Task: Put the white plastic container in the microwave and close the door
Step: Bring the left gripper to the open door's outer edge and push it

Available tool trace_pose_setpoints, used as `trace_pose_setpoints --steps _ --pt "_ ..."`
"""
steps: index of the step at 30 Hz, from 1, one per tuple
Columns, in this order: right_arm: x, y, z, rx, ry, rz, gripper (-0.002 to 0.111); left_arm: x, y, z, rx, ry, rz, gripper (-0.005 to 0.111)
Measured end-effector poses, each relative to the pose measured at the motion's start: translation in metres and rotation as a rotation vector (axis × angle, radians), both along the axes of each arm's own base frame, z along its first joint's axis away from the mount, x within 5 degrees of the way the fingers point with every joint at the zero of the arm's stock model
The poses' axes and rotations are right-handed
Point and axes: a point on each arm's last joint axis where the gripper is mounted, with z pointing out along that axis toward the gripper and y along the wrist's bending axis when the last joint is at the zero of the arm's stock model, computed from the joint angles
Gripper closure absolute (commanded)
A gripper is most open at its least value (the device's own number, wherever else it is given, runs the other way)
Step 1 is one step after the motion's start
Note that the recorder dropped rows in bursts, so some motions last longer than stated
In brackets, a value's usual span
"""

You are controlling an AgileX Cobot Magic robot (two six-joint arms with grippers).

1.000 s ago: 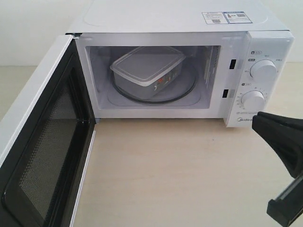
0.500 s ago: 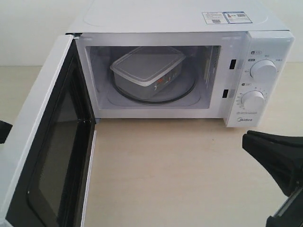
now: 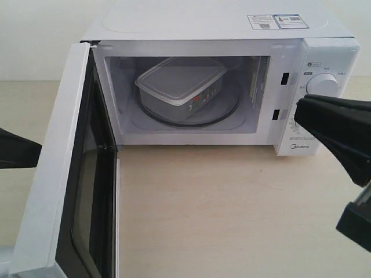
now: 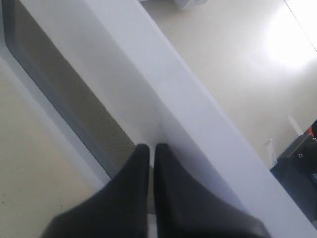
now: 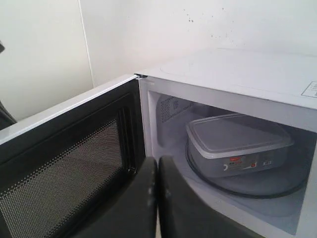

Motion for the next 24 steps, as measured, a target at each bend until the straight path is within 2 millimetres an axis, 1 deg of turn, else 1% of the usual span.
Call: trace_pose_setpoints --steps 7,12,17,24 --pt "-0.001 0.001 0.001 -0.007 0.0 0.016 0.109 0.013 -0.007 -0.002 -0.068 -0.035 -0.046 0.102" --pt "-0.001 0.001 0.002 -0.004 -0.006 0.016 0.109 0.024 -0.011 -0.009 -0.086 -0.021 -0.057 0.102" --pt "-0.001 0.002 0.014 0.024 -0.023 0.02 0.109 0.034 -0.02 -0.017 -0.077 -0.023 -0.079 0.102" --pt "-0.001 0.002 0.017 0.031 -0.028 0.022 0.109 0.048 -0.04 -0.009 -0.074 -0.064 -0.135 0.102"
